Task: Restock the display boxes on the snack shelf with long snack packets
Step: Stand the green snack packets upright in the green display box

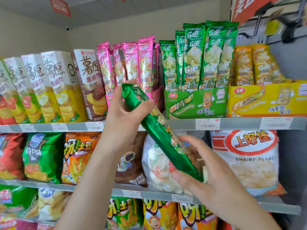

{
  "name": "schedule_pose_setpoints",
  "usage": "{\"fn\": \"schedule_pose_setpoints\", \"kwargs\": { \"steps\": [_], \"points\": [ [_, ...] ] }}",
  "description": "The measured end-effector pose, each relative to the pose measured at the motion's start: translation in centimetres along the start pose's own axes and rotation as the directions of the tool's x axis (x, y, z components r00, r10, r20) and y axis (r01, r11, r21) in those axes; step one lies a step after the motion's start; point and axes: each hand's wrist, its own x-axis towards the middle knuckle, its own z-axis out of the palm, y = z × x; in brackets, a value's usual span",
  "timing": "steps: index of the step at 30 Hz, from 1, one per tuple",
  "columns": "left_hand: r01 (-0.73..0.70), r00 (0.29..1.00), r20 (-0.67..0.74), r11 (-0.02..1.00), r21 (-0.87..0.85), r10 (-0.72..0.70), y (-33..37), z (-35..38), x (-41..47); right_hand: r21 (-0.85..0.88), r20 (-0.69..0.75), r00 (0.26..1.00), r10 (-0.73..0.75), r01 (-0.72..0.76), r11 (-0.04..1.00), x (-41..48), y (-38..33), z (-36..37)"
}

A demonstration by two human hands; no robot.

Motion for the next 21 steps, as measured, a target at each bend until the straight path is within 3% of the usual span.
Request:
{"fn": "schedule_pose_setpoints", "kwargs": {
  "steps": [3, 6, 8, 12, 16, 21],
  "points": [
    [-0.077, 0.997, 0.025, 0.995, 0.066, 0.076, 1.1, -0.4, 1.4, -0.192, -0.192, 0.971, -0.140, 0.103, 0.976, 3.5, -1.4, -2.5],
    [-0.168, 0.984, 0.088, 0.976, 0.140, 0.157, 2.2, -0.3, 3.0, -0.499, -0.411, 0.839, -0.358, 0.122, 0.858, 8.1, -3.5, -5.2],
    [-0.261, 0.963, 0.120, 0.945, 0.197, 0.241, 2.6, 0.0, 4.0, -0.629, -0.440, 0.783, -0.440, 0.081, 0.773, 10.8, -4.8, -6.0],
    [-0.391, 0.919, 0.154, 0.891, 0.231, 0.363, 3.6, 0.5, 6.4, -0.756, -0.454, 0.742, -0.492, -0.029, 0.654, 14.6, -6.2, -6.9],
    [-0.472, 0.881, 0.160, 0.851, 0.229, 0.446, 4.8, 0.9, 9.1, -0.823, -0.376, 0.794, -0.478, -0.049, 0.565, 18.6, -7.4, -8.8],
    [-0.511, 0.856, 0.212, 0.834, 0.206, 0.472, 6.4, 0.8, 12.3, -0.880, -0.215, 0.929, -0.303, -0.049, 0.473, 22.7, -8.6, -10.7]
  ]
}}
